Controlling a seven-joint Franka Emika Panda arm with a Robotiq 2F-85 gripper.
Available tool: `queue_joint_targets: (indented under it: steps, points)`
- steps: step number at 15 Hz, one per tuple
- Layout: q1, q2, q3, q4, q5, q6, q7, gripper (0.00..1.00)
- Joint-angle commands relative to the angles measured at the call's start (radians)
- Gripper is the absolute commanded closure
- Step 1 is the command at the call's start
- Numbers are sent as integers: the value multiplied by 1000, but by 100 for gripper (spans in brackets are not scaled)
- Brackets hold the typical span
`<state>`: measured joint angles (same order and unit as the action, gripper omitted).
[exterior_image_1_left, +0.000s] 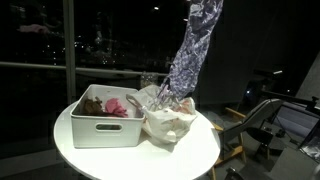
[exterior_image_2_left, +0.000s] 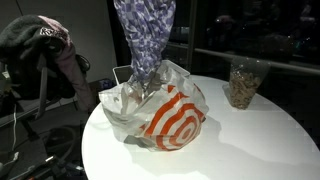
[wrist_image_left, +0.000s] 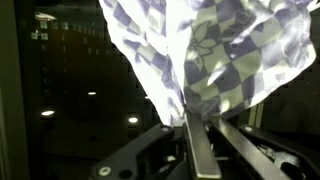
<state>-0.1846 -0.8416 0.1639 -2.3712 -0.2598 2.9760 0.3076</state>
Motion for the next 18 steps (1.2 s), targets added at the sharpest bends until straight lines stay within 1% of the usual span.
queue_joint_targets:
  steps: [1, 4, 8, 10, 13, 15, 16, 17, 18]
  points:
    - [-3, -58, 18, -99, 53, 69, -56, 94]
    - [8, -58, 49, -184, 59, 119, -82, 94]
    - [7, 0, 110, -291, 57, 218, -113, 94]
    - [-6, 28, 135, -326, 56, 267, -132, 94]
    - [-34, 82, 161, -337, 63, 312, -164, 93]
    - [-62, 126, 177, -319, 62, 340, -195, 93]
    - [-88, 155, 192, -305, 61, 359, -214, 93]
    - [-97, 194, 197, -294, 65, 371, -230, 93]
    - [-109, 231, 198, -284, 15, 380, -197, 93]
